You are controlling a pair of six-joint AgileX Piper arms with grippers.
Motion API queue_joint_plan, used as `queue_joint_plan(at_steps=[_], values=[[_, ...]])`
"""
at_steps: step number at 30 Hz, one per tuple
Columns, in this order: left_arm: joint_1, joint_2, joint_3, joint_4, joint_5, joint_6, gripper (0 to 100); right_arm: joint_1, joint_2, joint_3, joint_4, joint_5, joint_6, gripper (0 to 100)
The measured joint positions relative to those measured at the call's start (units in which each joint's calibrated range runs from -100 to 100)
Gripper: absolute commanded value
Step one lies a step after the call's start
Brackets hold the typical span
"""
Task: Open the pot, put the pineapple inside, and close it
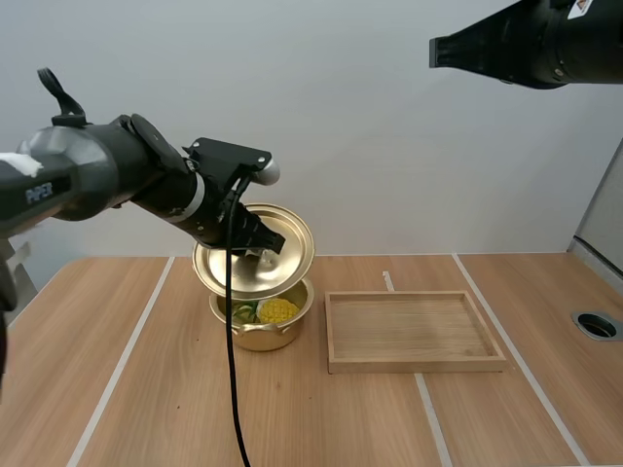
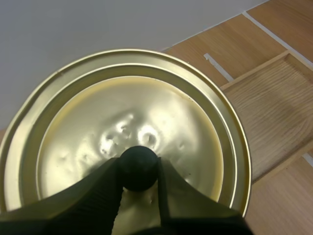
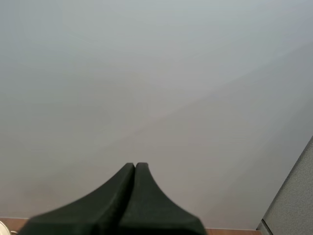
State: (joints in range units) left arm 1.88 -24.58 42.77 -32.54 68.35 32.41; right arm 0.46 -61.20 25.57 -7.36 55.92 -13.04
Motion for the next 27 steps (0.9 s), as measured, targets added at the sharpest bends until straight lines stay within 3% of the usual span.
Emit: queue_joint_plan(at_steps=[27], values=[[0.0, 16.12, 0.06, -2.77, -9.09, 8.04, 0, 0.0, 0.0, 0.0, 0.0, 0.0, 0.0, 0]])
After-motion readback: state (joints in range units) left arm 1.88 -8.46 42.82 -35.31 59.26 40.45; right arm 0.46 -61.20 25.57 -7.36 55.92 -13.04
